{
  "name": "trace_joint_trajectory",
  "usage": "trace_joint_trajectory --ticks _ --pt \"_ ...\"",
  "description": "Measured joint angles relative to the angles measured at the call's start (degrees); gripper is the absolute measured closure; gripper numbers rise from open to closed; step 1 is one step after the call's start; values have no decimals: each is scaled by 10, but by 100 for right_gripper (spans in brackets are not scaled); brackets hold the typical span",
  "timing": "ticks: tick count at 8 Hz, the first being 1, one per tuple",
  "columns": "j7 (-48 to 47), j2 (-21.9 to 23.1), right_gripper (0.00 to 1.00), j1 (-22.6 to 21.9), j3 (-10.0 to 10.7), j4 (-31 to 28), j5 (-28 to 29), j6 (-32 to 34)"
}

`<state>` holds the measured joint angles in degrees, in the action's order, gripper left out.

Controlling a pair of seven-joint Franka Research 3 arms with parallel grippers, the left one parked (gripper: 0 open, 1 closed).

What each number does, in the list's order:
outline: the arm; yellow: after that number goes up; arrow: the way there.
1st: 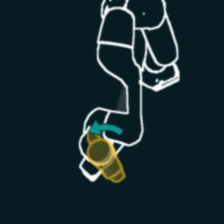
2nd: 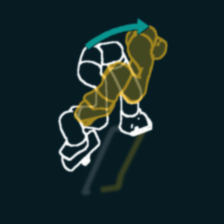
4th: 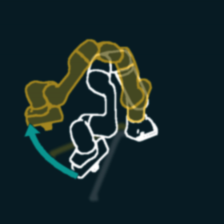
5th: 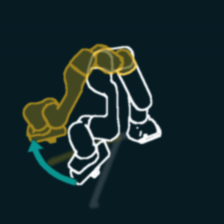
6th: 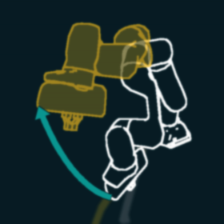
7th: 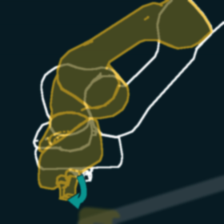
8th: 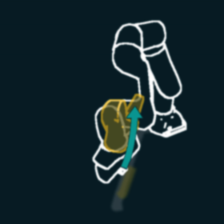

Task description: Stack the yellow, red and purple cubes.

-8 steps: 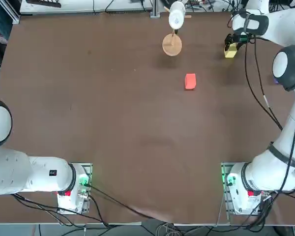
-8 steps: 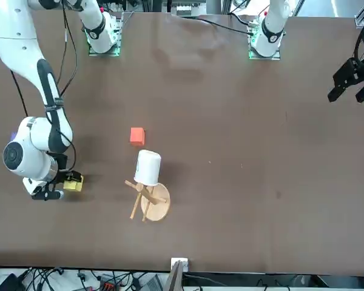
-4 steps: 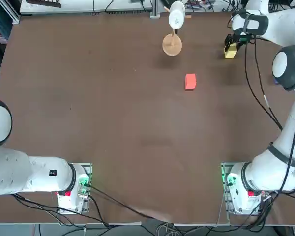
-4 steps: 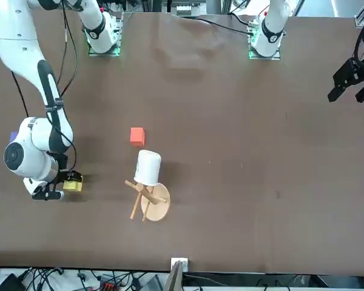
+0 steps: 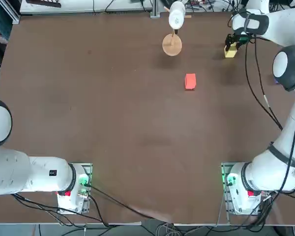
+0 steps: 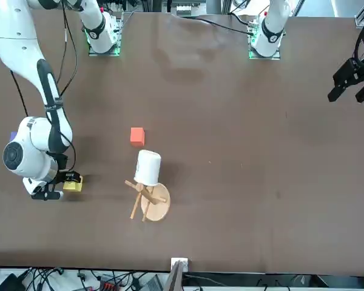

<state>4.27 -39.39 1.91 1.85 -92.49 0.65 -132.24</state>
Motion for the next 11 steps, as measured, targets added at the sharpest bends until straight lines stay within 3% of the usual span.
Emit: trace_joint_trajectory --ticks 3,5,11 --pt "-2 13 31 -1 0 0 0 23" --pt "-2 51 31 -1 0 -23 0 43" --pt "-2 253 28 -3 -1 -262 0 48"
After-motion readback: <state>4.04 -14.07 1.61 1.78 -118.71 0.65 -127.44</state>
